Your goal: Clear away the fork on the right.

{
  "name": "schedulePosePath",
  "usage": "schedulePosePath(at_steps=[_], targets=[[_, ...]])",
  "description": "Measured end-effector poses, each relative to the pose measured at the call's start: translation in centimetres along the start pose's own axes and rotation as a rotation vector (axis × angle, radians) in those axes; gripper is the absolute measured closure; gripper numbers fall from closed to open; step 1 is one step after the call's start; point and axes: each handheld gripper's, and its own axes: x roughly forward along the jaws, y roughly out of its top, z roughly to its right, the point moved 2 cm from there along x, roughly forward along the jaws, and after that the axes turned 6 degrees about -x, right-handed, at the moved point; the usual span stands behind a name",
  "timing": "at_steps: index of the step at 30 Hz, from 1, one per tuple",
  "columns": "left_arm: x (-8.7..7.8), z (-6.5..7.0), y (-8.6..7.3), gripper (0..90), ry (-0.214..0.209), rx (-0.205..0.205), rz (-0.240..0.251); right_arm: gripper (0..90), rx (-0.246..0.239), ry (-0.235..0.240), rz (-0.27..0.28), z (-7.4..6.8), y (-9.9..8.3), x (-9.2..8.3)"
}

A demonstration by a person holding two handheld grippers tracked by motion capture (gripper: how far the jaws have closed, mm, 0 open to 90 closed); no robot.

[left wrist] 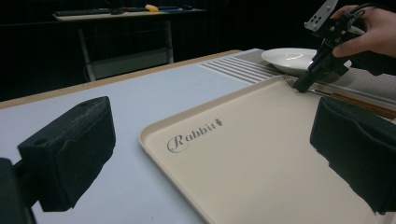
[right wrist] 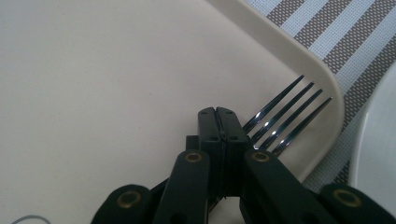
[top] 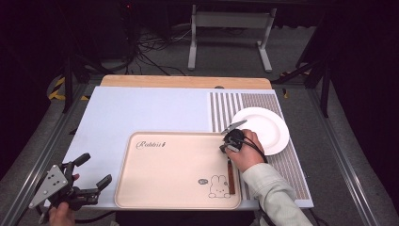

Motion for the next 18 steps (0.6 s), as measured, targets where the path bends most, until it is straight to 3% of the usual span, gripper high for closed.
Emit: schedulePosePath(at_steps=[5, 8, 12, 16, 18], targets=[[0.0, 0.0, 0.0, 1.0, -0.001, 0.000, 0.000, 90.0, -0.002, 0.001, 0.005, 0.0, 0.0, 0.0], [0.0, 0.0, 0.0, 1.0, -0.001, -0.002, 0.000, 87.7, -0.004, 0.015, 0.042, -0.1, 0.1, -0.4], [0.0, 0.0, 0.0, 1.0, -0.002, 0.000, -0.001, 75.5, -0.015, 0.010, 0.106, 0.0, 0.4, -1.6], [0.0, 0.0, 0.0, 1.0, -0.001, -0.002, 0.000, 51.0, -0.050, 0.008, 0.194, 0.1, 0.6, -3.1], [0.0, 0.0, 0.0, 1.0, 0.000, -0.002, 0.000, 41.3, -0.032, 0.024, 0.241, 0.1, 0.6, -3.9]])
